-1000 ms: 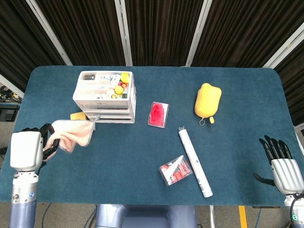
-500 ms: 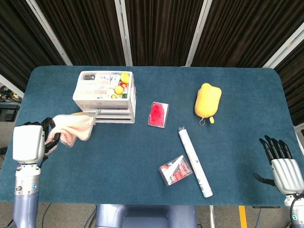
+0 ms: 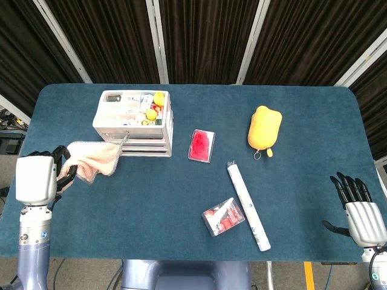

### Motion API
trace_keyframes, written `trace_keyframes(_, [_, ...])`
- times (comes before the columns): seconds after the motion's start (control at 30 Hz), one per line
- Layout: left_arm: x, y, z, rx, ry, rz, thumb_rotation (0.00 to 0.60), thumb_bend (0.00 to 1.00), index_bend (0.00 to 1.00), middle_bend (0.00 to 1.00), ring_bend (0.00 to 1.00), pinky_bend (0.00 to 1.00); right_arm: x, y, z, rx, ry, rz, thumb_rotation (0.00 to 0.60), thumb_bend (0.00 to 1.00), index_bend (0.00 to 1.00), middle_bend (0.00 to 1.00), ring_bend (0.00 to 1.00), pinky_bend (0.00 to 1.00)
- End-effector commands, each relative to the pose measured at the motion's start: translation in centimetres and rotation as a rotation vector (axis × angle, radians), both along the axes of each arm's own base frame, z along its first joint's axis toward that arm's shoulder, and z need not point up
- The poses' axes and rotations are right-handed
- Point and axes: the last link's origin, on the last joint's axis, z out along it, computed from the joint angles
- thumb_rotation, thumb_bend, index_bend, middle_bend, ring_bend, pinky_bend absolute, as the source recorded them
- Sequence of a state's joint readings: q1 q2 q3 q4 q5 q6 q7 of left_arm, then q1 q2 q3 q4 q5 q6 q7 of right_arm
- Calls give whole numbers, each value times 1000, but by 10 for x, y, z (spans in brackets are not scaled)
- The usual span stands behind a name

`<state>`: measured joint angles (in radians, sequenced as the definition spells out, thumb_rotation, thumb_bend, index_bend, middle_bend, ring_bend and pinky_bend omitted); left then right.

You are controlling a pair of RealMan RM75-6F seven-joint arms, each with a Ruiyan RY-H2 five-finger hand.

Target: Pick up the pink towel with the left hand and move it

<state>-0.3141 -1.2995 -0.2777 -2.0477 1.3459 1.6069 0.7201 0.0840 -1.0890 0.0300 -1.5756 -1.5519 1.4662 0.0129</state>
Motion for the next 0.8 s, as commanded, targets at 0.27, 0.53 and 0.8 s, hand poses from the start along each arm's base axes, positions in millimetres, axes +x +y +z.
trace_keyframes(0.27, [-3, 3, 0, 3, 5, 6, 600, 745, 996, 875, 780, 727, 0, 0, 0, -2, 0, 1, 600, 11, 0, 0, 0, 0])
trace_keyframes(0.53, [-6, 5, -1, 2, 5, 11, 600, 747, 997, 875, 781, 727, 0, 0, 0, -3, 1, 2, 600, 11, 0, 0, 0, 0])
trace_keyframes(0.8, [-9, 7, -6, -6, 9, 16, 600, 748, 997, 875, 781, 727, 0, 0, 0, -4, 0, 1, 600, 11, 0, 0, 0, 0])
